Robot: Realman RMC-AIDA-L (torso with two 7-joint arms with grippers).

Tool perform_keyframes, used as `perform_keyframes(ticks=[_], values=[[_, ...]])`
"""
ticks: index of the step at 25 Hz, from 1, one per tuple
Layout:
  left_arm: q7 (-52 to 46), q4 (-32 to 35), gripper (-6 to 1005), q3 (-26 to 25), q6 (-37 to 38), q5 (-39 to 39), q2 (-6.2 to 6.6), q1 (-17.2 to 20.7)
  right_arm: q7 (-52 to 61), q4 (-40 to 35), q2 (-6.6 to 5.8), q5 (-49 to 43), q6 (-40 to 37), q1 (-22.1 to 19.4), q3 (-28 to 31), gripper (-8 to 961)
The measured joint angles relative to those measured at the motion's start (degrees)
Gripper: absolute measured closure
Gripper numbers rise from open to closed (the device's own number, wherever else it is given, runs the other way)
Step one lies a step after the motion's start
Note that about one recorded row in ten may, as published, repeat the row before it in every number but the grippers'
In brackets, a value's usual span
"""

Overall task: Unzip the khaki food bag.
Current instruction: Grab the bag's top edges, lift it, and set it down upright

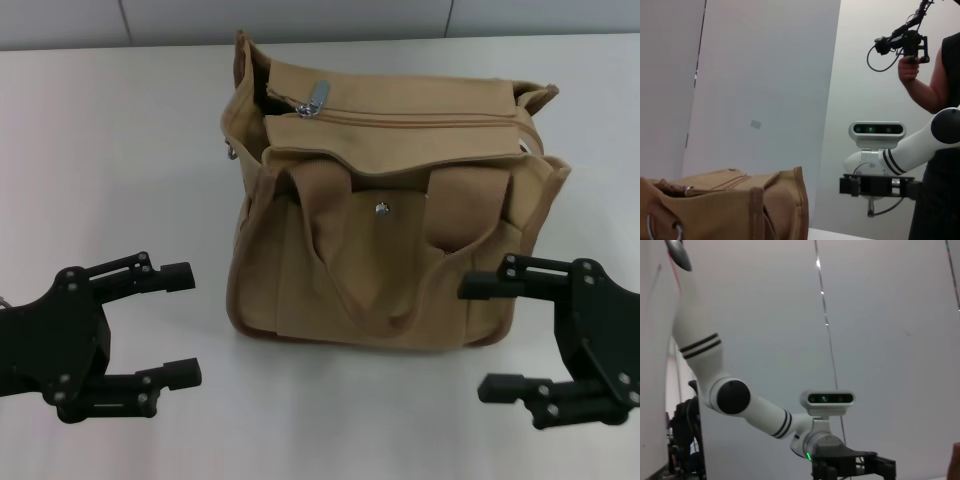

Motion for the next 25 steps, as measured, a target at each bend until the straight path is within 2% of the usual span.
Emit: perform_keyframes(ticks=[8,18,22,25], values=[[-0.2,0.12,154,0.15,-0.11,0.1,-0.9,-0.6,-0.26,0.4,0.13,0.06,1.76,0.21,0.31,180],[-0.01,-0.25,155,0.51,-2.24,0.35,-1.24,-0.61,-0.38,0.88,0.3,0.49,1.88,-0.37,2.38,180],[0.22,-0.3,156,0.26,-7.36,2.32,-2.33,-0.29,-0.38,1.36,0.36,0.53,1.89,-0.42,3.92,180],[0.01,-0.36,156,-0.77,-12.85,2.42,-3.64,0.02,-0.38,1.86,0.36,0.53,2.05,-0.46,3.92,181]])
